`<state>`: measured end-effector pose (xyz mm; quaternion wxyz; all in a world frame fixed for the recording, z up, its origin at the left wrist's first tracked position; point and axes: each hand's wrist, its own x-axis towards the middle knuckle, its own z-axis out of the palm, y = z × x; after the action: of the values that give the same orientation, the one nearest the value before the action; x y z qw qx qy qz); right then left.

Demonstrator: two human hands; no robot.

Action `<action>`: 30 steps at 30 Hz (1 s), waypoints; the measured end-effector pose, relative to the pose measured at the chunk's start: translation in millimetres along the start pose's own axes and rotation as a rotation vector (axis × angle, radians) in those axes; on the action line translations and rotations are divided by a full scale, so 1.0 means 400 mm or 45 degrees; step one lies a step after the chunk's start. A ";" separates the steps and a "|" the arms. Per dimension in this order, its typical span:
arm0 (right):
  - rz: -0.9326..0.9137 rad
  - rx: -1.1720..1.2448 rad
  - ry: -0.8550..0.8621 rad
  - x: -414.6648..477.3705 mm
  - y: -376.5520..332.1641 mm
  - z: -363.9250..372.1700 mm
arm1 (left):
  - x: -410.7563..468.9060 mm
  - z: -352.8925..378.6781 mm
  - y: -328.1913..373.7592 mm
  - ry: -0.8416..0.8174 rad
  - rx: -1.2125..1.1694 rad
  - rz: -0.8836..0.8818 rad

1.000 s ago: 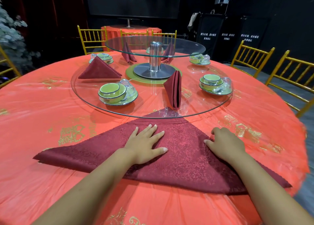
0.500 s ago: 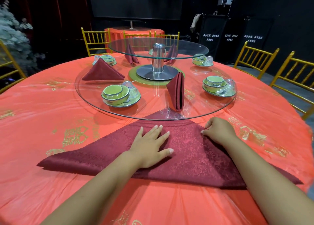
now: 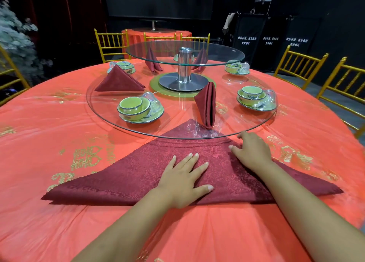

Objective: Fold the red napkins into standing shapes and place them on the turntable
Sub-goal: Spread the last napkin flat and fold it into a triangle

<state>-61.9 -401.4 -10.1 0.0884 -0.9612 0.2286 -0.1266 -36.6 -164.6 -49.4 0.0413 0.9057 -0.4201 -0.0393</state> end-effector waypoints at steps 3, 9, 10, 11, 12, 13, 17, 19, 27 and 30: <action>-0.126 -0.092 -0.096 -0.061 -0.032 -0.020 | -0.001 0.003 0.000 0.022 0.013 -0.002; -0.397 -0.052 -0.273 -0.237 -0.088 0.025 | -0.002 0.006 0.000 0.025 0.022 0.003; -0.394 -0.040 -0.301 -0.248 -0.083 0.032 | -0.002 0.005 0.000 0.022 0.021 0.003; -0.394 -0.030 -0.317 -0.253 -0.074 0.037 | -0.003 0.005 0.000 0.021 0.019 0.001; -0.401 -0.031 -0.325 -0.254 -0.064 0.040 | -0.003 0.003 0.001 0.021 0.015 -0.001; -0.410 -0.045 -0.329 -0.253 -0.053 0.041 | -0.004 0.001 0.002 0.020 0.012 -0.005; -0.385 -0.109 -0.349 -0.250 -0.001 0.041 | -0.008 -0.007 0.007 -0.005 -0.013 -0.013; -0.341 -0.134 -0.353 -0.250 0.037 0.034 | -0.012 -0.010 0.008 -0.016 -0.013 -0.010; -0.013 -0.195 -0.363 -0.240 0.245 -0.022 | -0.011 -0.009 0.008 -0.012 0.022 -0.001; 0.050 -0.226 -0.385 -0.237 0.258 -0.031 | -0.011 -0.008 0.008 -0.011 0.020 -0.002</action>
<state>-190.5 -449.9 -41.0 0.0391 -0.9686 0.2418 0.0417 -41.4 -163.2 -45.8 0.0325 0.9061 -0.4199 -0.0398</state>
